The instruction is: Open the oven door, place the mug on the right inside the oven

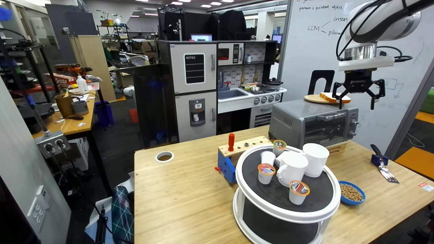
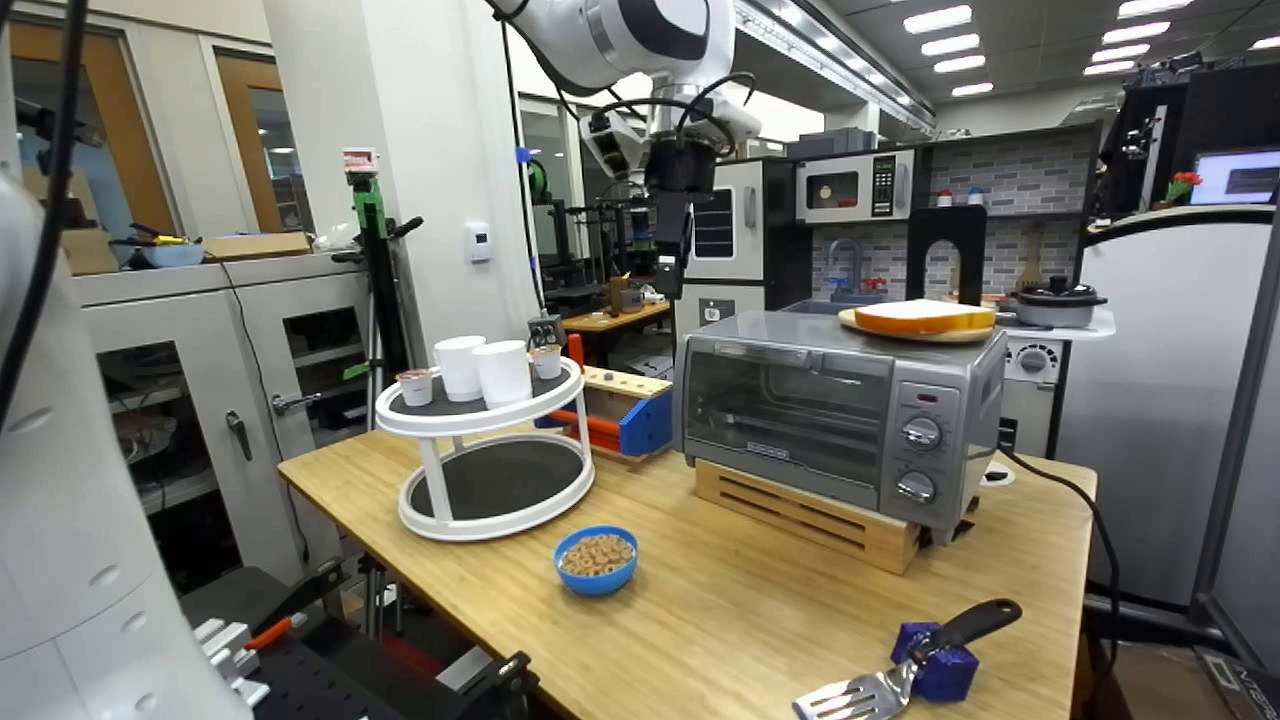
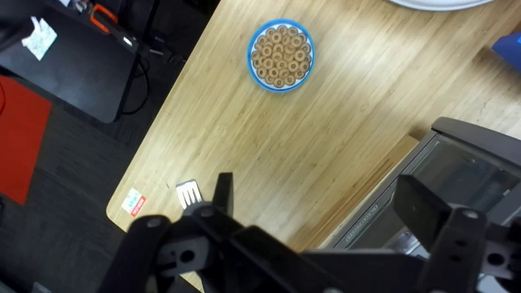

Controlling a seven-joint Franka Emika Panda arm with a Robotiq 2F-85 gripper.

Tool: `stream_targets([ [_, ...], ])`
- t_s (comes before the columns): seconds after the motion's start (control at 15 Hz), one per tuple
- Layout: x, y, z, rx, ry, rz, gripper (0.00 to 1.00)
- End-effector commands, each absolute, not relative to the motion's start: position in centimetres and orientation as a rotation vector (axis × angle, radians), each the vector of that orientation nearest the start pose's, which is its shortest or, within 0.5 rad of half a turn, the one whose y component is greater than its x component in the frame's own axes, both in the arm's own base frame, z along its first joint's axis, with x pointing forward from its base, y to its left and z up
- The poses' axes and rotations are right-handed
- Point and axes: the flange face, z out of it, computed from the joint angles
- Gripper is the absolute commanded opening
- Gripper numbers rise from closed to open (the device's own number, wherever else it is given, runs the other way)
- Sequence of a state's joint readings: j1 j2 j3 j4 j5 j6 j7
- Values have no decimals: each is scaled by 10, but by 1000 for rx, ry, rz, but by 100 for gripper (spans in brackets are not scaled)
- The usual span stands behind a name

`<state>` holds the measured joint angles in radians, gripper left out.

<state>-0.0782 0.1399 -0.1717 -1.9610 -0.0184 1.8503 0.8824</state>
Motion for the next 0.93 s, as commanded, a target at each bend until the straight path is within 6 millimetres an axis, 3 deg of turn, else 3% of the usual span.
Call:
stream_targets([
  [0.0,543,-131,388,-2531,1966,430,100],
  [0.33,541,-147,386,-2234,2327,384,100],
  [0.4,538,-141,387,-2349,2228,374,100],
  [0.87,538,-140,386,-2344,2238,375,100],
])
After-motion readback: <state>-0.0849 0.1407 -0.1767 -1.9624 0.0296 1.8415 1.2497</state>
